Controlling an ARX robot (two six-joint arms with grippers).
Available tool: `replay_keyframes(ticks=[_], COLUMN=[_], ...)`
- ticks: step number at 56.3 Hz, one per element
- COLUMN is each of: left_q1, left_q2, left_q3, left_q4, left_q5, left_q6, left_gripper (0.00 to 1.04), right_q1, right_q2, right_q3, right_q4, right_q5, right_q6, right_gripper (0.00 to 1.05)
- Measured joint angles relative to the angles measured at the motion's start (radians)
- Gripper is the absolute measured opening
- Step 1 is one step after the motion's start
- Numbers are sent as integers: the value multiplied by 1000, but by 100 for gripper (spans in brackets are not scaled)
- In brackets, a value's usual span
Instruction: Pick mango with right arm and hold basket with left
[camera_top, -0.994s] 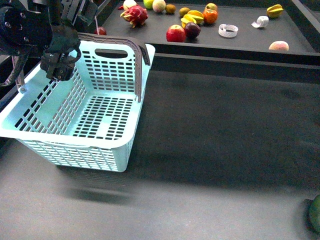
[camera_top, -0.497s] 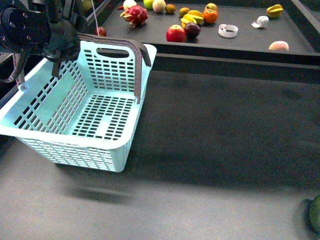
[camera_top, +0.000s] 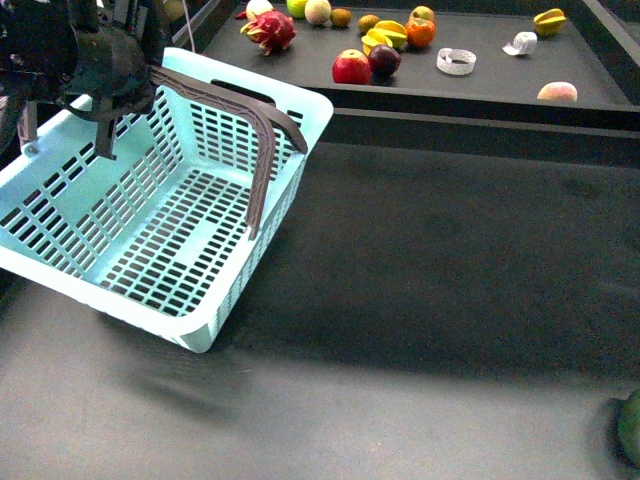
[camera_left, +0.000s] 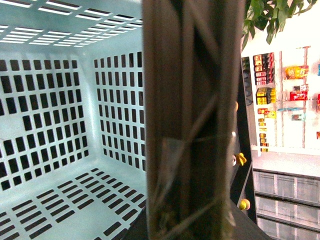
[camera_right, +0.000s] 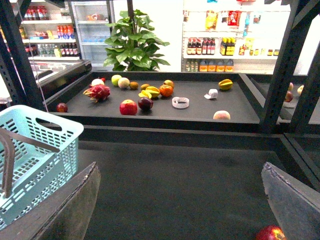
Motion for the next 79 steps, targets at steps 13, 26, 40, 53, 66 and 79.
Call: replay_keyframes(ticks=[13, 26, 40, 53, 66, 79], left_q1=[-23, -97, -212, -319, -390, -417], left_q2=[-261, -353, -358, -336, -286, -286], left_q3=[-216, -307, -343, -343, -342, -341], left_q4=[49, 131, 208, 280, 270, 252], left_q5=[-13, 57, 169, 243, 306, 290], left_q6=[105, 256, 438, 568, 693, 763], left_gripper=[6, 6, 6, 6, 6, 6], right_q1=[0, 0, 0, 0, 0, 0], right_q2=[0, 0, 0, 0, 0, 0], right_q3=[0, 0, 0, 0, 0, 0], right_q4=[0, 0, 0, 0, 0, 0], right_q5=[0, 0, 0, 0, 0, 0], right_q6=[0, 0, 0, 0, 0, 0], right_gripper=[96, 96, 96, 96, 96, 96])
